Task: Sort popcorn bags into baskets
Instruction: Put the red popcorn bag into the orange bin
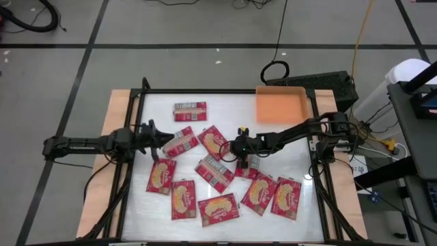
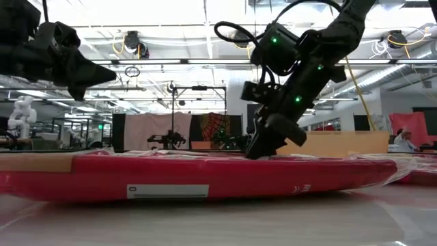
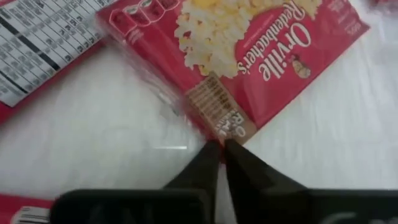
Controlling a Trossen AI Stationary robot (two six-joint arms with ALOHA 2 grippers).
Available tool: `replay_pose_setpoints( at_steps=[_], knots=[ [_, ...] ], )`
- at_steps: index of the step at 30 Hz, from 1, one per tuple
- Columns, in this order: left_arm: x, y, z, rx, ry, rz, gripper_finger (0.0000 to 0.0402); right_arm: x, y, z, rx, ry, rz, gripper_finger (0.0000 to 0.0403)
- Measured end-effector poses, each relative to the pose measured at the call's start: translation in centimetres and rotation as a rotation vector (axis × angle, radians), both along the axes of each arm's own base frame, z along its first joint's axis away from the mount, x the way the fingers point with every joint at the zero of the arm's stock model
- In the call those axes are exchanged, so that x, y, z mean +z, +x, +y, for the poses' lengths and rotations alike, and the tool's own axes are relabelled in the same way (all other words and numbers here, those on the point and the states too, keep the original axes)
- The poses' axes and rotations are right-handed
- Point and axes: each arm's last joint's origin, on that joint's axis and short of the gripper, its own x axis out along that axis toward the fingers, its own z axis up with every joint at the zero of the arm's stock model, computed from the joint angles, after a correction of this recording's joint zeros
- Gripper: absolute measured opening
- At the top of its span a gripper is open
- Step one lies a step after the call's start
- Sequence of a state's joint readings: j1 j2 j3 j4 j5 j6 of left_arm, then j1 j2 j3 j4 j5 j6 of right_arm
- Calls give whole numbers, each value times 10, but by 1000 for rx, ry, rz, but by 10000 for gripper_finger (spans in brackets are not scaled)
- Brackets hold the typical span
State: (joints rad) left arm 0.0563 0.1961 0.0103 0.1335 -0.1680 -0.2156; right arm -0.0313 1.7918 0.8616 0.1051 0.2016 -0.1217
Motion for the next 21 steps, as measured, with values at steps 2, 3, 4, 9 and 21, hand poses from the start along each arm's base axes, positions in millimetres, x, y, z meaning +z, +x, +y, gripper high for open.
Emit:
replay_pose_setpoints(
  at_steps=[2,3,4,9,21],
  knots=[
    [4,1,0,10,3,-39,33,0,1,1,12,-20,-5,13],
    [6,1,1,17,4,-59,33,1,1,2,22,-34,-4,13],
    [8,2,1,18,4,-77,33,2,1,3,29,-58,-3,11],
    [15,6,2,41,6,-152,33,19,-1,12,88,-244,-14,3],
    [9,30,4,95,-76,-155,182,68,-6,16,281,-562,-87,0]
  ],
)
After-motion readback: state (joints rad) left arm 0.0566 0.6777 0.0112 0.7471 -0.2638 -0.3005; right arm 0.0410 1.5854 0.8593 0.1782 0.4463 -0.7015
